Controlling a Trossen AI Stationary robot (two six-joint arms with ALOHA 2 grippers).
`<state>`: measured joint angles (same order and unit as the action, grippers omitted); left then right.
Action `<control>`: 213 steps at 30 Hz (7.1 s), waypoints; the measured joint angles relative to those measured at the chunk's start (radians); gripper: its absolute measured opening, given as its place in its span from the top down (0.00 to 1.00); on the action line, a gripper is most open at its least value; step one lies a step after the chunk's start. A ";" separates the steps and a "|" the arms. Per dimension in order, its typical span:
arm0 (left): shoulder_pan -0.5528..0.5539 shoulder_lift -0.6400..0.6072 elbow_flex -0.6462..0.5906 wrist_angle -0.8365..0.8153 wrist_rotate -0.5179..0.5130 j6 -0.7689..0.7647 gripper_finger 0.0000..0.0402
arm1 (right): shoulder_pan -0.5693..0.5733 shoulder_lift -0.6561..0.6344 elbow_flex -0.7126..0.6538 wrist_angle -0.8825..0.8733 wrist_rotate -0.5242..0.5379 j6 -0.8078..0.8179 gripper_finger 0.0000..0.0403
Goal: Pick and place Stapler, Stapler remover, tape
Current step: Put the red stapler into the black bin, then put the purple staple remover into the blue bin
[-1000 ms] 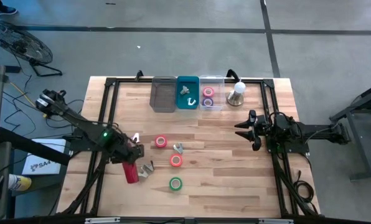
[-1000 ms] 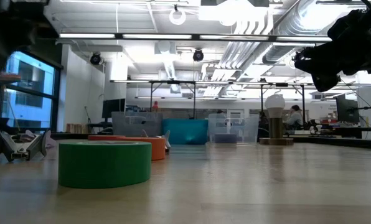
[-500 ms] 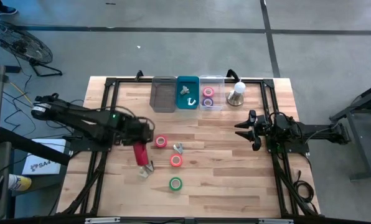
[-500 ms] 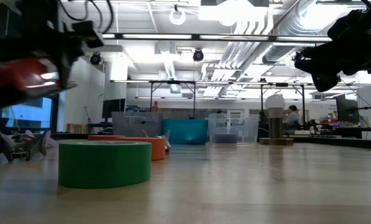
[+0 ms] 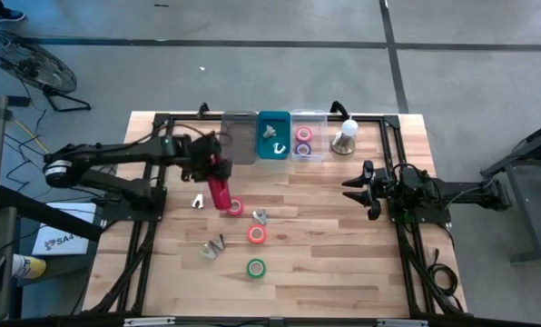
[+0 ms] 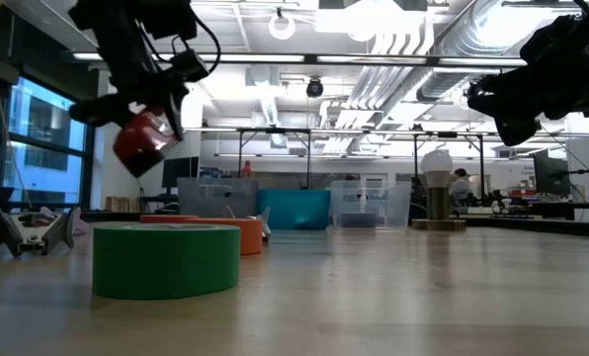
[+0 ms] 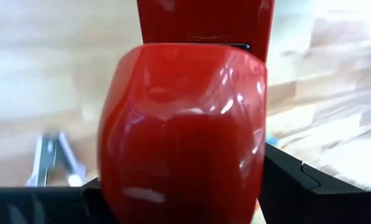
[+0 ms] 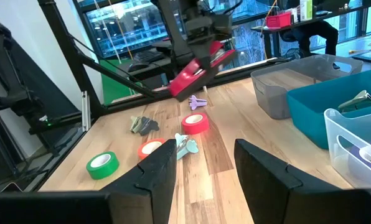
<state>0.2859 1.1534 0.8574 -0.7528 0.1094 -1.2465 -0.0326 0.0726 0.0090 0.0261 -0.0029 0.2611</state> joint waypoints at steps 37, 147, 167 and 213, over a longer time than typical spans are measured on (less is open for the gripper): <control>0.620 0.308 0.270 0.226 0.304 0.693 0.51 | 0.000 0.000 0.000 0.000 0.000 0.000 0.62; 0.253 0.406 0.615 -0.808 -0.067 0.349 0.36 | 0.000 0.000 0.000 0.000 0.000 0.000 0.62; 0.123 0.298 0.029 -0.383 0.200 0.053 0.36 | 0.000 0.000 0.000 0.000 0.000 0.000 0.62; 0.111 0.423 -0.112 -0.206 0.256 0.094 0.72 | 0.000 0.000 0.000 0.000 0.000 0.000 0.62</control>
<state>0.3973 1.5761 0.7456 -0.9592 0.3657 -1.1522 -0.0326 0.0723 0.0090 0.0261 -0.0031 0.2611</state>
